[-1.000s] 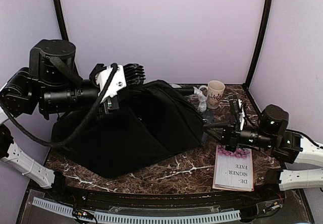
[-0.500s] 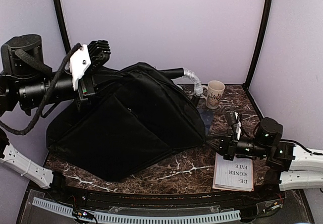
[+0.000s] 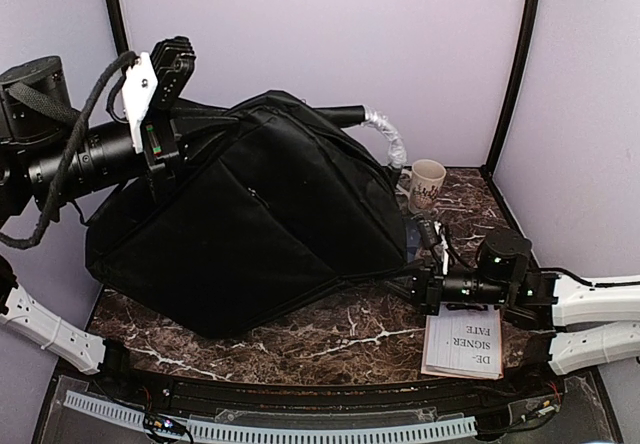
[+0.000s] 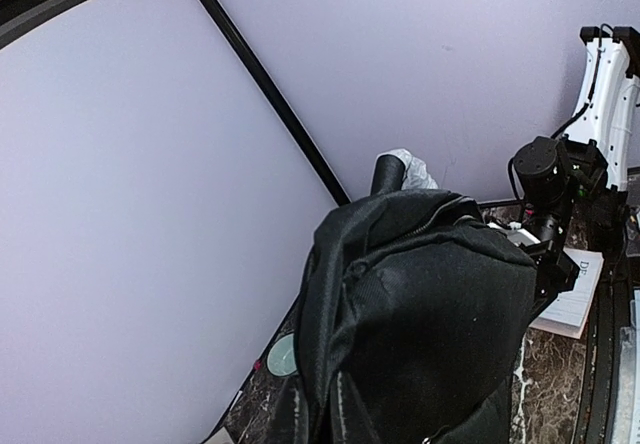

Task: Pack the student bag
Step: Unzip the largest pocket of the student bag.

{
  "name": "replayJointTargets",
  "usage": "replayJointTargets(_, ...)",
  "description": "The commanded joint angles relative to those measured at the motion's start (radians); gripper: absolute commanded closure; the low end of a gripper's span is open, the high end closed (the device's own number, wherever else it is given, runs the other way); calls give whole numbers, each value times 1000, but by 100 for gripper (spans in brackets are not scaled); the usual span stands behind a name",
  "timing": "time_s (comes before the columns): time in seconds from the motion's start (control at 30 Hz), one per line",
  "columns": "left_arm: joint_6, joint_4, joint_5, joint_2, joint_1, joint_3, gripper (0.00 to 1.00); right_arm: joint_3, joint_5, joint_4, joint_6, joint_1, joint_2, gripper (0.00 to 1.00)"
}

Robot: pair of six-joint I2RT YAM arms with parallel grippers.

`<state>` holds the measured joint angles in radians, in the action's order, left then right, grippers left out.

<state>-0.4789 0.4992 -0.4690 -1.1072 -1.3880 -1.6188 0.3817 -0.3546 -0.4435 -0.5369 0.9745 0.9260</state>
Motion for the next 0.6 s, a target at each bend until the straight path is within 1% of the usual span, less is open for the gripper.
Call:
replayJointTargets(0.0,70,-272,-26,55,5,-25,100,50,-27,-27,6,4,15,100)
replayJointTargets(0.1,104,-269,-32,67,6,12,100,104,-6,12,38,4,-12,100)
replayJointTargets(0.2,157,-284,-39,96,6,82,100,171,21,90,70,3,-51,100)
replayJointTargets(0.33,254,-342,-47,176,5,239,100,252,20,180,93,4,-103,100)
replayJointTargets(0.43,330,-383,-52,226,5,342,100,222,18,198,82,4,-134,100)
replayJointTargets(0.53,379,-361,-65,254,6,401,100,151,47,216,45,5,-133,99)
replayJointTargets(0.57,389,-353,-62,263,5,414,100,145,68,247,33,6,-127,85)
